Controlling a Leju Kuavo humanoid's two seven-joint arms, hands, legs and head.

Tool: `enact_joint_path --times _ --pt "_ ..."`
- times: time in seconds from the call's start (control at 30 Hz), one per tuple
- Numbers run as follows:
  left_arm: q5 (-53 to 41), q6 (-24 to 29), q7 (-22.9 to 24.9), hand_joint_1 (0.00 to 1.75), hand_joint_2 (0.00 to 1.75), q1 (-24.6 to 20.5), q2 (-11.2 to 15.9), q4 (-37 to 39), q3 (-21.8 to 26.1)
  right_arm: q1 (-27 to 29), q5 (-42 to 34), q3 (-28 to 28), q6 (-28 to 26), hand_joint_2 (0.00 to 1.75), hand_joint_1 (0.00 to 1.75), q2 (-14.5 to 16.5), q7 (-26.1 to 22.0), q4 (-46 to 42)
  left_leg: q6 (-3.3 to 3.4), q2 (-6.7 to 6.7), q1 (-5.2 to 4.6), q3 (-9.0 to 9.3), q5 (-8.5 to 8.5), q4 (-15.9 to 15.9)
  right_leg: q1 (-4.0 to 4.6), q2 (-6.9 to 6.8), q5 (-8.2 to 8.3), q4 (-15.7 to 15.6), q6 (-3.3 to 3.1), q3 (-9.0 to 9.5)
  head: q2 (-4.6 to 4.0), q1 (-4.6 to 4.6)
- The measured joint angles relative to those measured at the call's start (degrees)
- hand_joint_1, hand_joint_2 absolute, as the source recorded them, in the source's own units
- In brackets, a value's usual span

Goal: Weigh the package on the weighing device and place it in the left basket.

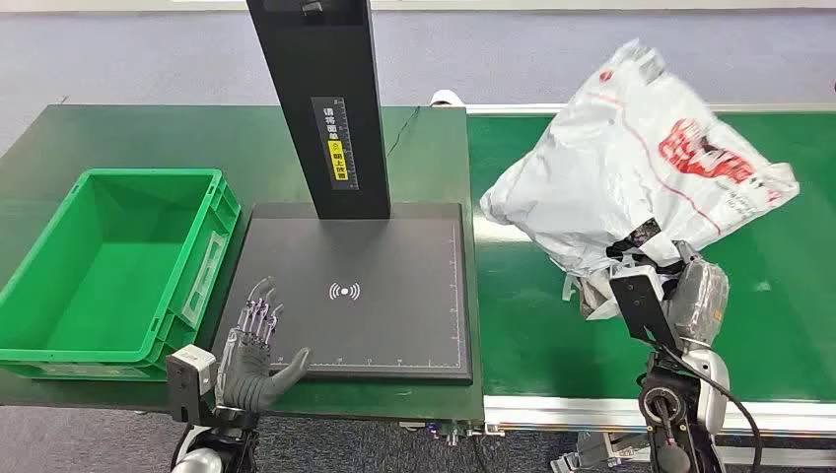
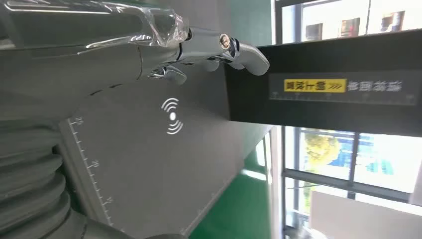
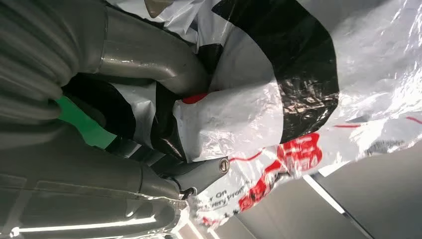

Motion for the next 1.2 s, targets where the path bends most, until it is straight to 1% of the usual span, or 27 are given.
enact_joint_path --times 0.07,0.17,0.33,0.43,0.5,0.6,0.73,0.83,0.97,1.03,1.2 --pt "0.20 0.15 -0.26 0.00 1.75 -0.04 0.00 0.00 0.01 0.20 -0.37 0.60 -0.68 1.75 1.75 0.27 -1.41 -0.90 0.00 0.02 0.00 0.00 0.00 0.00 0.00 0.01 0.00 0.00 0.00 0.00 0.00 -0.01" --pt "0.84 0.99 -1.02 0.00 1.75 -0.17 0.01 0.02 0.02 0.45 -1.16 3.09 -0.96 1.75 1.75 0.86 -4.37 -2.80 0.00 0.04 0.00 0.01 0.00 0.00 0.00 0.02 0.00 0.00 0.00 0.01 0.00 0.00" --pt "1.98 3.64 -2.57 0.00 1.75 -1.24 0.04 0.65 0.09 0.62 -0.68 10.36 1.86 1.75 1.75 1.13 -7.51 -3.23 0.00 0.02 0.00 0.04 0.02 0.00 0.00 0.01 0.00 0.00 0.00 0.02 0.00 -0.01" --pt "3.17 4.43 -3.73 0.00 1.75 -1.84 0.06 1.07 0.10 0.65 -0.59 14.11 2.61 1.75 1.75 1.37 -8.26 -3.03 0.00 0.01 0.00 0.02 0.02 0.00 0.00 0.00 0.00 0.00 0.00 0.01 0.00 0.00" --pt "4.72 4.62 -4.63 0.00 1.75 -2.38 0.05 1.23 0.12 0.59 -0.74 16.55 4.31 1.75 1.75 1.59 -7.99 -2.59 0.00 0.01 0.00 0.01 0.02 0.00 0.01 0.01 0.00 0.00 0.00 0.00 0.00 0.01" --pt "6.00 4.72 -5.11 0.00 1.75 -3.26 0.07 1.41 0.03 0.55 0.18 20.35 8.81 1.75 1.75 1.62 -7.12 -1.33 0.00 0.01 0.00 0.01 0.01 0.00 0.00 0.01 0.00 0.00 0.00 -0.01 0.00 0.01" --pt "6.10 4.74 -5.62 0.00 1.75 -4.11 0.17 2.39 -0.36 0.07 1.52 24.16 19.70 1.75 1.75 1.10 -5.68 1.33 0.00 0.01 0.00 0.00 0.01 0.00 0.00 0.01 0.00 0.00 0.00 0.00 0.00 0.00" --pt "6.11 4.74 -5.84 0.00 1.75 -4.44 0.21 3.02 -0.45 -0.53 0.47 26.21 25.50 1.75 1.75 0.68 -5.57 3.30 0.00 0.02 0.00 0.00 0.02 0.00 0.00 0.01 0.00 0.00 0.00 0.00 0.00 -0.01" --pt "6.23 4.68 -5.90 0.00 1.75 -4.56 0.31 3.30 -0.42 -3.10 -2.26 29.15 34.65 1.75 1.75 0.22 -5.94 6.81 0.00 0.04 0.00 0.02 0.02 0.00 0.00 0.02 0.00 0.01 0.00 0.01 0.00 0.01" --pt "6.28 4.68 -5.90 0.00 1.75 -4.46 0.39 3.30 -0.38 -4.36 -3.01 30.59 37.06 1.75 1.75 0.18 -5.99 8.59 0.00 0.01 0.00 0.01 0.02 0.00 0.00 0.00 0.00 0.01 0.00 0.01 0.00 0.00" --pt "6.29 4.76 -5.85 0.00 1.75 -4.25 0.61 3.30 -0.31 -6.37 -3.41 32.52 38.21 1.75 1.75 0.10 -5.98 11.18 0.00 0.00 0.00 0.01 0.02 0.00 0.00 -0.01 0.00 0.01 0.00 0.01 0.00 -0.01"
